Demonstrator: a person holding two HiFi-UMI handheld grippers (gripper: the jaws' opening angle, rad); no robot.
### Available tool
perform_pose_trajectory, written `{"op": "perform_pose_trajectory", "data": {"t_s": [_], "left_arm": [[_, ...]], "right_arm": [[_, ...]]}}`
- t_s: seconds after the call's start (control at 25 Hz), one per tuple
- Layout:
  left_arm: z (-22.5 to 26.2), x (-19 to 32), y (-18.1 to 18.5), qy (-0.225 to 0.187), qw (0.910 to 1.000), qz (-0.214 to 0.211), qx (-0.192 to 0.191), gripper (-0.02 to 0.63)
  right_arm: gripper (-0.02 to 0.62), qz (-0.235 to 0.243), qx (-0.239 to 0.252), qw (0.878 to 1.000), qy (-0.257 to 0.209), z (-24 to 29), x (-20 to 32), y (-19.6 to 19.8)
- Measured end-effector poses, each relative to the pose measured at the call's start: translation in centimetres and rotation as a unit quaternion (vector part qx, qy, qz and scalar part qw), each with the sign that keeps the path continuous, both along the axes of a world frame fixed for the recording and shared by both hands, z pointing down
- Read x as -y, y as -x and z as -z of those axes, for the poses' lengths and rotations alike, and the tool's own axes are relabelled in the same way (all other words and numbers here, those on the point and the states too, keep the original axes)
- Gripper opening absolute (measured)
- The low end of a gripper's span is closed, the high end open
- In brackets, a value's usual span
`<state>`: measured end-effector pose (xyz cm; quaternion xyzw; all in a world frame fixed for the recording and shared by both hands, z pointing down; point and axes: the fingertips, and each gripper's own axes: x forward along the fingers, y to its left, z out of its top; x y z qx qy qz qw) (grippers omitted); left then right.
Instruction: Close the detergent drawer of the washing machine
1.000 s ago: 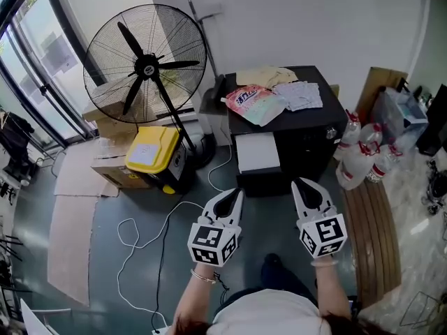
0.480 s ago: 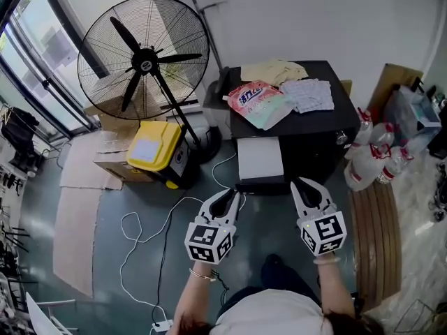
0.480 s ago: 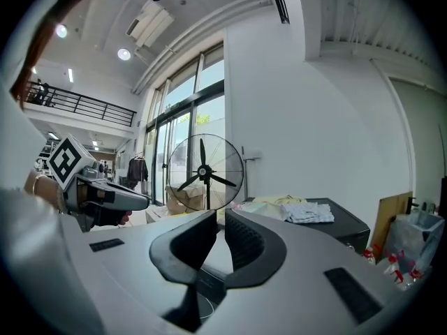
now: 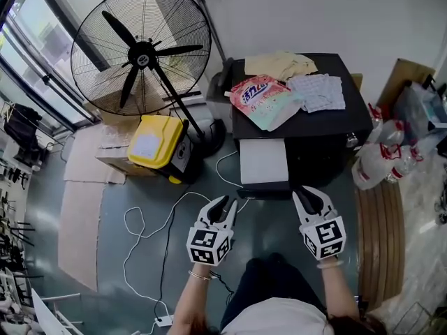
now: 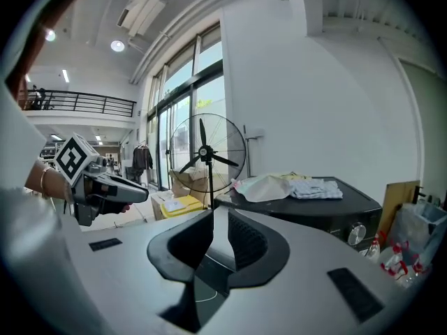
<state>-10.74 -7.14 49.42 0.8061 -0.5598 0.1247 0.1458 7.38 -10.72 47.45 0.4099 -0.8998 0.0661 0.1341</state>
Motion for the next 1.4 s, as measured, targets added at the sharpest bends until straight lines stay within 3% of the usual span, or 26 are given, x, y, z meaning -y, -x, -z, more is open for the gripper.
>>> {"op": "perform_pose_trajectory", "data": {"t_s": [0.76, 1.4], "left_arm": [[-10.0, 3.1, 1.9, 0.067, 0.9977, -0.011, 0.010, 0.130], [-14.9, 4.4, 0.3, 0.103, 0.9937, -0.043, -0.007, 0.143]], "right_arm": [[0.120, -0.039, -0.069, 0.994, 0.079, -10.9, 2.0, 0.2], [0.135, -0.059, -0.083, 0.986, 0.130, -16.4, 2.2, -0.2]]}}
